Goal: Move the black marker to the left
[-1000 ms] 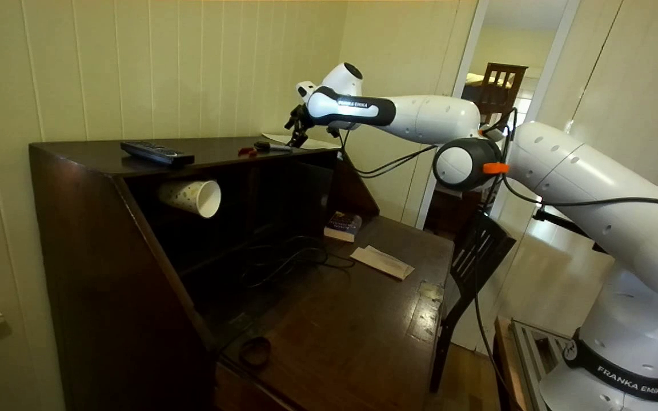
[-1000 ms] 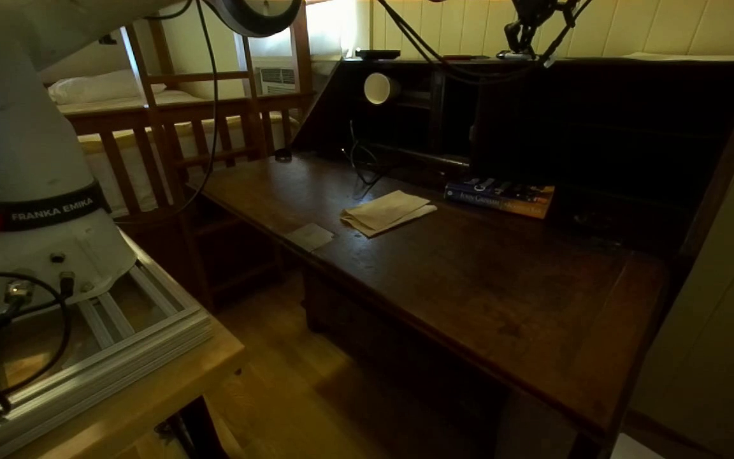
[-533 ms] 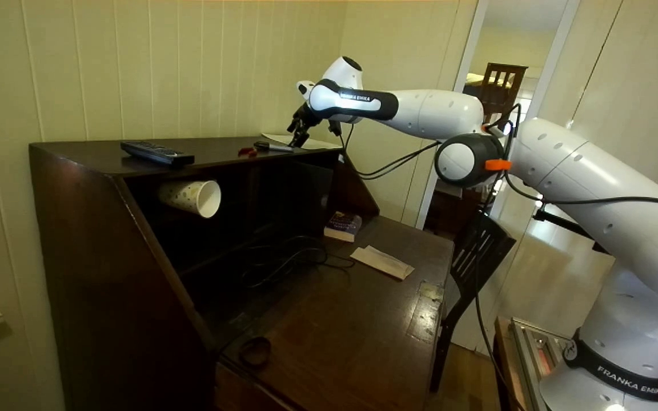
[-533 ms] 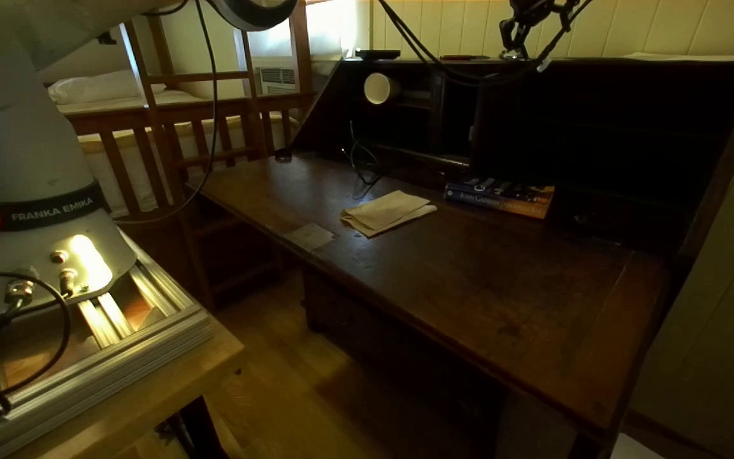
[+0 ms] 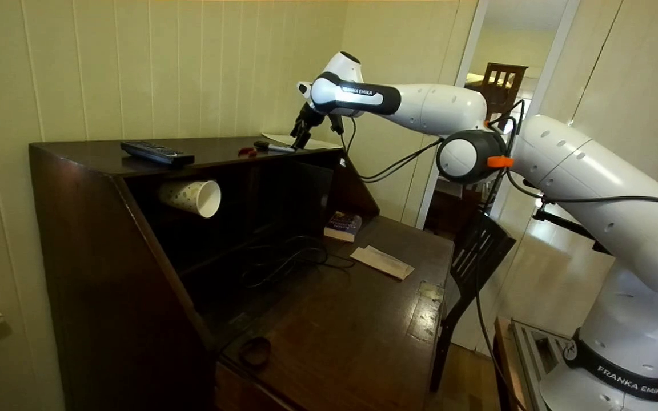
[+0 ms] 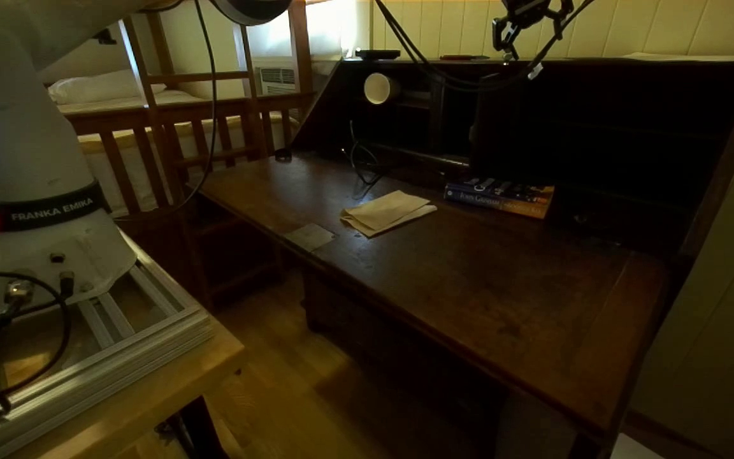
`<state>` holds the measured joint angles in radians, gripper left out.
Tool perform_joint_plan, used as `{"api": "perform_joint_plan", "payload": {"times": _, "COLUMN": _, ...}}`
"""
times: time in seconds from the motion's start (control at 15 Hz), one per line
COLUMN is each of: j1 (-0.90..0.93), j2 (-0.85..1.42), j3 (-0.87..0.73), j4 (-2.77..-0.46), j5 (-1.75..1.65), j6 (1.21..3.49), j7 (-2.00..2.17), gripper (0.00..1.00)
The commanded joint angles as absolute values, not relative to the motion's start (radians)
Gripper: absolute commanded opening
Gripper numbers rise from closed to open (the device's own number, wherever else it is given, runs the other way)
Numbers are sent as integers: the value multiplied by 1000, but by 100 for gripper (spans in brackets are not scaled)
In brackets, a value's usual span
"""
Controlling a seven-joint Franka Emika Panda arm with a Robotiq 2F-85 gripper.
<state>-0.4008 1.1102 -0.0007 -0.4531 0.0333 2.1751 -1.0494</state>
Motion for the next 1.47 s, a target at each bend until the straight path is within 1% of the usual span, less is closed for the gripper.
{"api": "perform_joint_plan", "payload": {"times": 0.0, "j1": -392, "j2": 1089, "j3": 1, "j4": -464, "j5": 29, "j6": 2106, "j7": -1006, "gripper": 100}}
{"api": "perform_joint_plan", "payload": {"times": 0.07, "j1": -389, "j2": 1088, "j3": 2, "j4": -463, "j5": 29, "j6": 2100, "j7": -1004, "gripper": 100}}
{"api": "perform_joint_plan", "payload": {"times": 0.27, "j1": -379, "j2": 1103, "j3": -10, "j4": -437, "j5": 23, "j6": 2243, "j7": -948, "gripper": 100}}
{"api": "perform_joint_plan", "payload": {"times": 0.47, "j1": -368, "j2": 1077, "j3": 2, "j4": -452, "j5": 31, "j6": 2299, "j7": -899, "gripper": 100}}
{"api": "perform_joint_plan", "payload": {"times": 0.6, "j1": -367, "j2": 1043, "j3": 27, "j4": -469, "j5": 55, "j6": 2228, "j7": -853, "gripper": 100}}
{"api": "perform_joint_plan", "payload": {"times": 0.87, "j1": -395, "j2": 974, "j3": 76, "j4": -489, "j5": 105, "j6": 1998, "j7": -798, "gripper": 100}}
{"api": "perform_joint_plan", "payload": {"times": 1.0, "j1": -410, "j2": 952, "j3": 69, "j4": -481, "j5": 113, "j6": 1904, "j7": -748, "gripper": 100}}
{"api": "perform_joint_plan", "payload": {"times": 1.33, "j1": -435, "j2": 966, "j3": 55, "j4": -471, "j5": 114, "j6": 1826, "j7": -654, "gripper": 100}}
{"api": "perform_joint_plan", "payload": {"times": 1.4, "j1": -436, "j2": 1000, "j3": 60, "j4": -431, "j5": 119, "j6": 1819, "j7": -646, "gripper": 100}}
